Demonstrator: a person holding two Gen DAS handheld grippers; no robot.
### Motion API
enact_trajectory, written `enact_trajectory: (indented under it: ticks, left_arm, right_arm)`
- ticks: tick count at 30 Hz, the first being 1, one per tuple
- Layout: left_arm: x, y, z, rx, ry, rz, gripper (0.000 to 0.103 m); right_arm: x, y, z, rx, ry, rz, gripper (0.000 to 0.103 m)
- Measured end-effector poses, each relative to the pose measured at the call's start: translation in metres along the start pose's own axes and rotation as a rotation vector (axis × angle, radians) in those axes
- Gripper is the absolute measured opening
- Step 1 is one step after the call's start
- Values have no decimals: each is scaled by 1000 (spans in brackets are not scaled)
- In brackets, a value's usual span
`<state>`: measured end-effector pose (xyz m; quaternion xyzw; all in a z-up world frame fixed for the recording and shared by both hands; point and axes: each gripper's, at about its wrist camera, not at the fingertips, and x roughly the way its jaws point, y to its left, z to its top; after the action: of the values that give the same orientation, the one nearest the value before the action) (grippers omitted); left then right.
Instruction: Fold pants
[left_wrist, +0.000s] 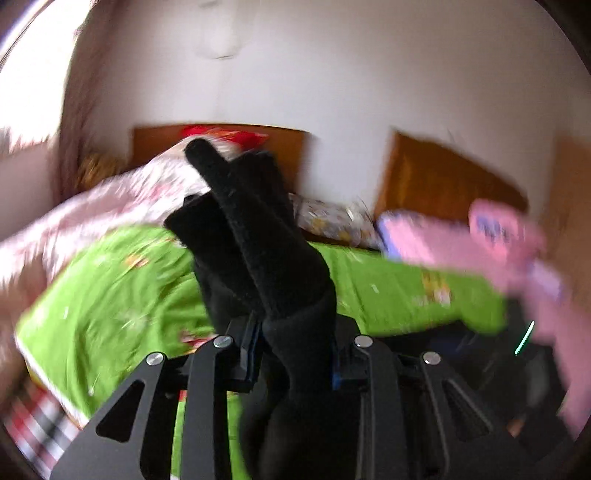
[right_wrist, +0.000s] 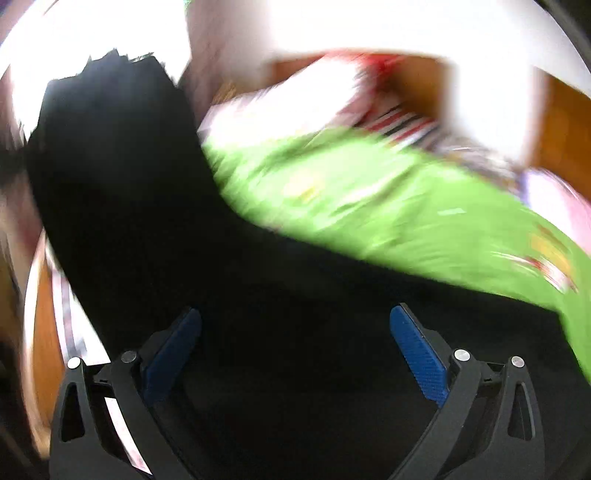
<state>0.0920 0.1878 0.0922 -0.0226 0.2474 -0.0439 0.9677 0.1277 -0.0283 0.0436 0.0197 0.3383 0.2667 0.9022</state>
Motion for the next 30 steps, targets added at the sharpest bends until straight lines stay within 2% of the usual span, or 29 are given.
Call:
enact_trajectory:
  ticks: [1,4,7,8,9,10,12,13,14,16,17,18,21,22,23,26,30]
  left_arm:
    - [2,-25,-10,68,16,-9,27]
    - [31,-104,-55,303,101,-19,28]
    - [68,-171,-113,532,237,-53,35]
    - [71,-185,-128,593,226,-7,42]
    - [68,-192,-135,633,173,50,46]
    - [64,-195,-136,657,151,66,49]
    - [54,-187,-128,604,174,-51,74]
    - [40,-177,-121,566,151,-109,74]
    - [28,-171,-117,553,122,-125,74]
    - [-10,-144,-102,476,38,-198,81]
    - [-23,-133,-101,433,16,-212,89]
    - [-35,-110,-94,355,-9,-195,93]
    - [-40,-55,-83,223,-3,-82,94]
    - [-34,-37,-85,182,25,-30,93]
    - [-31,-25,-86,163,46,-3,91]
    - [-26,-12,-101,165,78,22,89]
    - [-6,-27,-116,226,98,21,89]
  right_arm:
    - [-27,-26,-1,70,-68,-49,99]
    - [-84,-83,-12,185,-165,-163,99]
    - [-123,-122,-32,273,-189,-235,99]
    - [-129,-129,-38,292,-185,-243,99]
    - [-134,-133,-43,305,-184,-247,99]
    - [-139,-137,-51,320,-183,-244,99]
    - [-141,-141,-59,338,-180,-229,99]
    - [-141,-141,-63,346,-181,-214,99]
    - [-141,-139,-67,350,-179,-192,99]
    - [-142,-131,-72,369,-184,-110,99]
    - [-140,-127,-75,381,-187,-46,99]
    - [-141,-122,-78,384,-185,1,99]
    - [-124,-98,-77,397,-166,185,97]
    - [-113,-88,-79,400,-132,264,90]
    - [-104,-80,-80,406,-106,304,85]
    - [-83,-57,-84,398,-30,365,76]
    - [-56,-47,-88,394,43,361,73]
